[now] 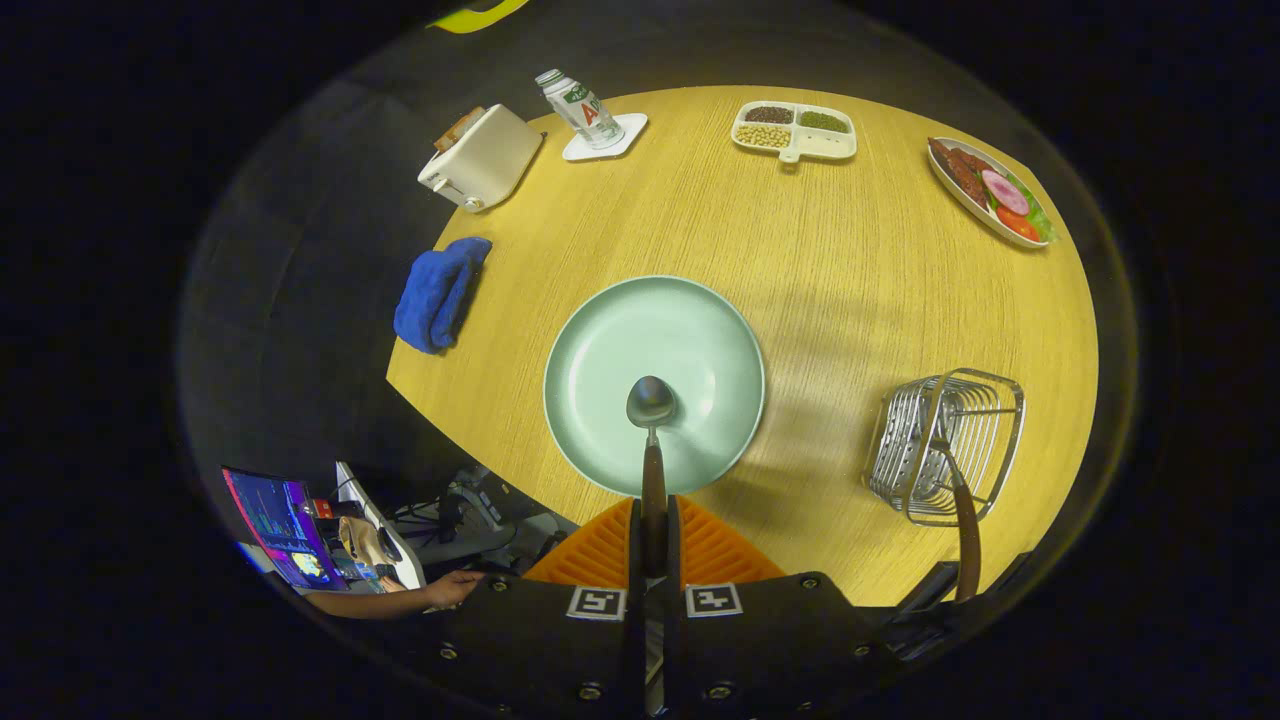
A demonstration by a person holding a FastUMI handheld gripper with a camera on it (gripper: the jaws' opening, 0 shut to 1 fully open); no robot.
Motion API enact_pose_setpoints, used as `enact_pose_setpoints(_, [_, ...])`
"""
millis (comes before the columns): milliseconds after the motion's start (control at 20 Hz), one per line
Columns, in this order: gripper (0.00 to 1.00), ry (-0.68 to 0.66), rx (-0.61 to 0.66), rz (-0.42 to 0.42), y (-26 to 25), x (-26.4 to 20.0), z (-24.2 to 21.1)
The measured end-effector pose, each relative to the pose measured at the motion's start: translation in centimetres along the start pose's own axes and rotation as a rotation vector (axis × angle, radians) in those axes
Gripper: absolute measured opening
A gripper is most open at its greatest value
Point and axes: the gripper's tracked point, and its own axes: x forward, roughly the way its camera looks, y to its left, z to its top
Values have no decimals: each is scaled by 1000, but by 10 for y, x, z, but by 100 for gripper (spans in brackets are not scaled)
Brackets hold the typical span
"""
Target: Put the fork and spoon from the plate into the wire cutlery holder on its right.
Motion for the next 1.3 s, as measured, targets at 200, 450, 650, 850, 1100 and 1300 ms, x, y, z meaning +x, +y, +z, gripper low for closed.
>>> enact_pose_setpoints(200, [8, -11, -11, -11, -10, -31, 11])
enact_pose_setpoints(450, [8, -44, -21, -51, -32, -81, 21])
enact_pose_setpoints(650, [8, -66, -8, -85, -50, -111, 14])
enact_pose_setpoints(850, [8, -79, 34, -110, -73, -135, 1])
enact_pose_setpoints(1100, [8, -112, 89, -143, -102, -155, -9])
enact_pose_setpoints(1300, [8, -98, 121, -171, -123, -157, -20])
